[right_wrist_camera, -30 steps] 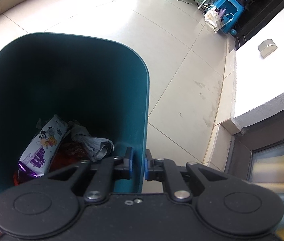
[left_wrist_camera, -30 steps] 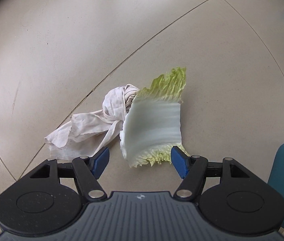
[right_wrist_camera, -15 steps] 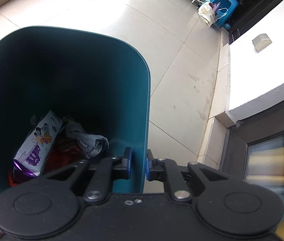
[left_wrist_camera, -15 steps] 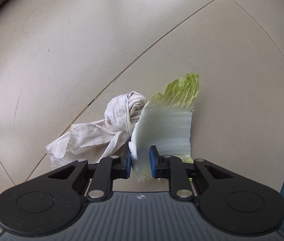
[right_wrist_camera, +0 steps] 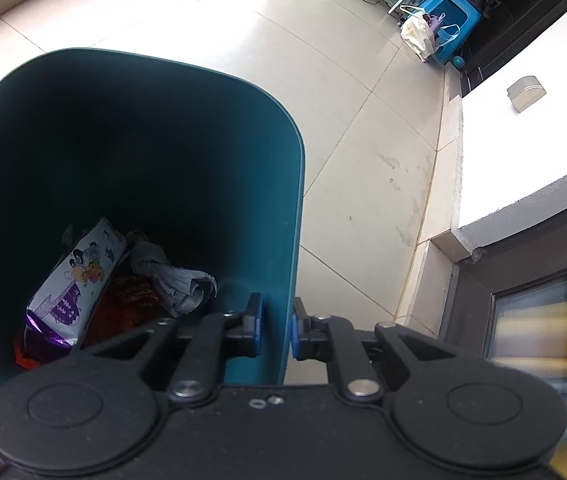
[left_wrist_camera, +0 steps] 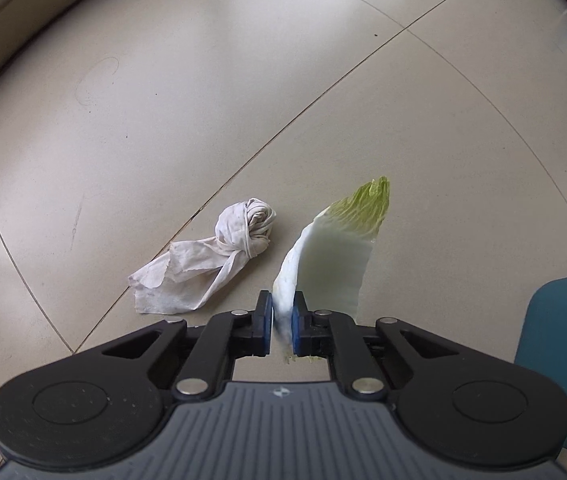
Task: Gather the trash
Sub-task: 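Carry the cabbage leaf with the left tool into the bin and release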
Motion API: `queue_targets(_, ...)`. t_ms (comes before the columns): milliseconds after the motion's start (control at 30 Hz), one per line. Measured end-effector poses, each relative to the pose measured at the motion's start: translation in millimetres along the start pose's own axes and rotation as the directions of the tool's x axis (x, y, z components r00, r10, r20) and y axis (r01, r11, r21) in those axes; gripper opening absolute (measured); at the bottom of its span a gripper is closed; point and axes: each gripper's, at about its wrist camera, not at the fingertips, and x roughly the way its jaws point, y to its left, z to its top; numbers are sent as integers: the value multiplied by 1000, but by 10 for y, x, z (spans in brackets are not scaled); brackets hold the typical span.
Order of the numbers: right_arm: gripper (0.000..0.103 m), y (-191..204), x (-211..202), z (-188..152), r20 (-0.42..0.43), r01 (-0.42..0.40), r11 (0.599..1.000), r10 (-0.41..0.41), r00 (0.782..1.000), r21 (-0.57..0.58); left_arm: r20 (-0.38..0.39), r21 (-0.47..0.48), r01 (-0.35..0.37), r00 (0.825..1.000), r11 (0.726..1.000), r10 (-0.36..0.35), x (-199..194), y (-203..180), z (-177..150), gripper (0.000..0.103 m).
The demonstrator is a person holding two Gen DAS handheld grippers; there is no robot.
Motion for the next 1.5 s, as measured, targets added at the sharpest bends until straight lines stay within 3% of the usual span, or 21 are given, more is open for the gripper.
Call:
queue_targets(167,12,-9,-3,1,12,-9,1000,9,1000,-9,64,68,52,996,996,-56,-729,-291,6,9)
queue_targets(300,12,-22,1,5,22,-13,1000,14,1000,-10,130,127,120,982,985,-136,-1297,-670,21,9)
queue_targets(467,11,-52,-17,2,40,-32,999,33,999,-6,177,235,221,948,947,-265,-1921,-1236,-5,9)
queue_targets(600,10,-73,-28,-2,52,-45,999,45,998,-11,153,342,264,931,902,-330,-2125,-1733,-58,9)
queue_targets(767,10,-75,-44,-12,68,-53,998,54,996,-21,88,447,271,935,853,-343,-1913,-2402,-174,9)
queue_targets(967,8,-83,-73,-29,85,-72,997,74,994,-27,22,517,251,952,818,-306,-1600,-3028,-264,9)
queue_targets(1267,7,-57,-122,-68,102,-91,995,94,990,-38,-23,557,169,982,813,-189,-1079,-3519,-369,9)
queue_targets(1500,7,-53,-122,-83,112,-94,994,99,989,-51,-61,601,121,993,790,-105,-635,-3852,-452,9)
